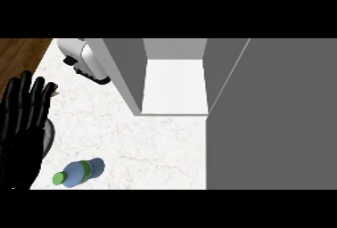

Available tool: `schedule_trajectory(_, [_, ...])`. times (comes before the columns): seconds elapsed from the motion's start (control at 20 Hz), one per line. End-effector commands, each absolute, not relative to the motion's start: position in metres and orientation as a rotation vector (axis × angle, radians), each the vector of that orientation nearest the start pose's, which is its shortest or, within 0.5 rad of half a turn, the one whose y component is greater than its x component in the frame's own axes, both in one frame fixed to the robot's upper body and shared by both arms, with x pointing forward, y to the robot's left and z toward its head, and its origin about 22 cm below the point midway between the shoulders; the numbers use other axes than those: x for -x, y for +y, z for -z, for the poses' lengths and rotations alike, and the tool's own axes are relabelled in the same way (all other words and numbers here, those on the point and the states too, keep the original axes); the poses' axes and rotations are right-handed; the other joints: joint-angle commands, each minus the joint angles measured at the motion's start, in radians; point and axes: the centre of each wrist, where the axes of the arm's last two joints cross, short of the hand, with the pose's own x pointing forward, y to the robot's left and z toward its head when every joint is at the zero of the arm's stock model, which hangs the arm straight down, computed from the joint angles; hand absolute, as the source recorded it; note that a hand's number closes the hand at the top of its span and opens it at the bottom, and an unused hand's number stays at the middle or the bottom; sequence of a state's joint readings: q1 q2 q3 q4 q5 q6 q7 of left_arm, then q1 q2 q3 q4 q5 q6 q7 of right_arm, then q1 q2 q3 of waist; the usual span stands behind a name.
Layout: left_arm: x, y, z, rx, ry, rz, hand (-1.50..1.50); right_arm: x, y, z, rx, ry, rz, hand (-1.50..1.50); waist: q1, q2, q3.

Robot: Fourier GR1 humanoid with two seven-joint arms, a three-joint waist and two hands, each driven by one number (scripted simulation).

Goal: Pick up the bottled water, place it into the cabinet and close the cabinet

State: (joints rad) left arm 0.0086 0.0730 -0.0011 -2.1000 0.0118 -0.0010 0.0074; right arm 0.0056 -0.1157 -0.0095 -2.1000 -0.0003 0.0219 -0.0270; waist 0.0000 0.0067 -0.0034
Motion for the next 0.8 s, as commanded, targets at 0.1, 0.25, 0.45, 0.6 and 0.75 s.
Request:
schedule_trajectory(0.1, [-0.174,0.239,-0.132,0.247,-2.176,0.280,-1.50,-0.202,-0.243,-0.127,0.136,-2.126,-0.129,-1.50,0.014,-0.012,0.002])
schedule_trajectory(0.25, [-0.151,0.230,-0.135,0.508,-2.197,0.476,-1.50,-0.177,-0.239,-0.131,0.138,-2.116,-0.145,-1.50,0.011,-0.028,-0.001])
schedule_trajectory(0.45, [-0.127,0.230,-0.073,0.571,-1.741,0.172,-1.50,-0.172,-0.227,-0.101,-0.229,-1.820,0.123,-1.50,0.022,-0.016,0.002])
schedule_trajectory(0.6, [-0.096,0.257,-0.085,0.585,-1.698,0.181,-1.50,-0.156,-0.223,-0.101,-0.247,-1.801,0.134,-1.50,0.022,-0.016,0.002])
schedule_trajectory(0.75, [-0.072,0.281,-0.084,0.591,-1.706,0.197,-1.50,-0.132,-0.223,-0.116,-0.261,-1.781,0.140,-1.50,0.016,-0.017,0.002])
